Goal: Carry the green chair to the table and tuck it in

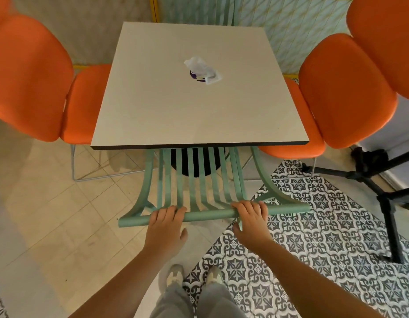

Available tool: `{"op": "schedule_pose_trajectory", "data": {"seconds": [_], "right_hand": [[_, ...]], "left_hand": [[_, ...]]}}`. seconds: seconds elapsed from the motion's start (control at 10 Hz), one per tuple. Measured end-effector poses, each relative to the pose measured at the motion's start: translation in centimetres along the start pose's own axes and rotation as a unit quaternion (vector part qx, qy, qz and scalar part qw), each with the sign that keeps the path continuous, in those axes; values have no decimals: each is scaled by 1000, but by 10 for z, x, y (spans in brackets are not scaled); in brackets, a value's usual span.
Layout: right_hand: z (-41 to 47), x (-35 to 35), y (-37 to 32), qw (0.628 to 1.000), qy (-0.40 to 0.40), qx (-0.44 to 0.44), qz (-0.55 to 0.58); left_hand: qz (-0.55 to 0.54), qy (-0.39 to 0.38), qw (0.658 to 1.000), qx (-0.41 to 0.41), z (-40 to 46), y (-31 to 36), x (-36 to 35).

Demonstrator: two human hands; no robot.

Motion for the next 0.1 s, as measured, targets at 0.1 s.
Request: {"op": "schedule_pose_trajectory", "data": {"seconds": [0.1], "right_hand": [[13,16,0,990,21,-33,137]], "left_hand": [[-43,-63,996,52,23,-2,16]]}}
Point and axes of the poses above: each hand's wrist, its own z-axis towards the middle knuckle, its own x-axis out of the back of the hand, y = z × x, the point moved 2 cm from there along z, towards the middle knuckle, and after that the axes turned 6 degrees about x, right-handed, at the moved point
